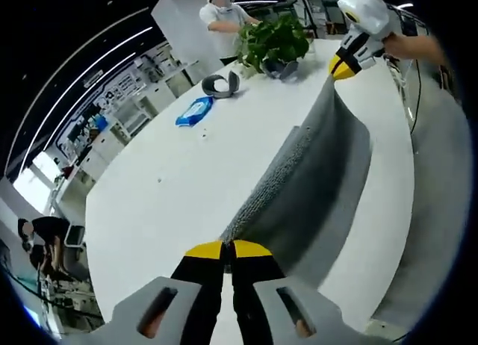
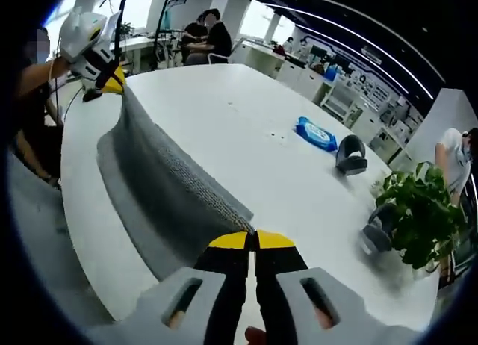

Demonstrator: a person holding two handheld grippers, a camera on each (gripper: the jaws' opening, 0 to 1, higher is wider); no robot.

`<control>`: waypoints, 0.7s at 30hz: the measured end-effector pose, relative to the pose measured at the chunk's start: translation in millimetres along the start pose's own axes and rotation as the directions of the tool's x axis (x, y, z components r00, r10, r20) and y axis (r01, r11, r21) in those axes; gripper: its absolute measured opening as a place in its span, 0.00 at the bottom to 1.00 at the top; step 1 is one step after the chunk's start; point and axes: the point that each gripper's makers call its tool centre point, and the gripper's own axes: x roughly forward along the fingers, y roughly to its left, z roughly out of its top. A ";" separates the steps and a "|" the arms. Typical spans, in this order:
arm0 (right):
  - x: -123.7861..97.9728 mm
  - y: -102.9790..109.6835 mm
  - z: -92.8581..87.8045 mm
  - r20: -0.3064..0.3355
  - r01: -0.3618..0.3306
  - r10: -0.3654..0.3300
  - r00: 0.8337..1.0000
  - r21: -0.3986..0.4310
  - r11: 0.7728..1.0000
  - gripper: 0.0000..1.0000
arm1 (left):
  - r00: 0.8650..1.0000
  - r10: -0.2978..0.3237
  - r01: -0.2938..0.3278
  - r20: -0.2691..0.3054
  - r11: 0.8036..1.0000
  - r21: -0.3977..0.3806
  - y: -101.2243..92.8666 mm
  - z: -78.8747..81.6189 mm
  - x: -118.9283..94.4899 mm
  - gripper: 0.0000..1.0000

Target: Fold the towel on the table until its edges align and the towel forms a compact rectangular stack.

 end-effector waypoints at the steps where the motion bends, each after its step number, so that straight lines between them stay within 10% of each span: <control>1: 5.8 -0.2 -0.4 -0.007 -0.002 0.002 1.000 -0.002 1.000 0.00 | 1.000 -0.010 0.009 -0.012 1.000 -0.015 0.5 -3.9 6.1 0.02; 21: 83.2 -4.9 -14.9 -0.090 0.063 -0.060 0.994 0.035 0.997 0.00 | 0.997 -0.025 0.006 -0.075 0.971 -0.240 6.6 -36.8 73.9 0.03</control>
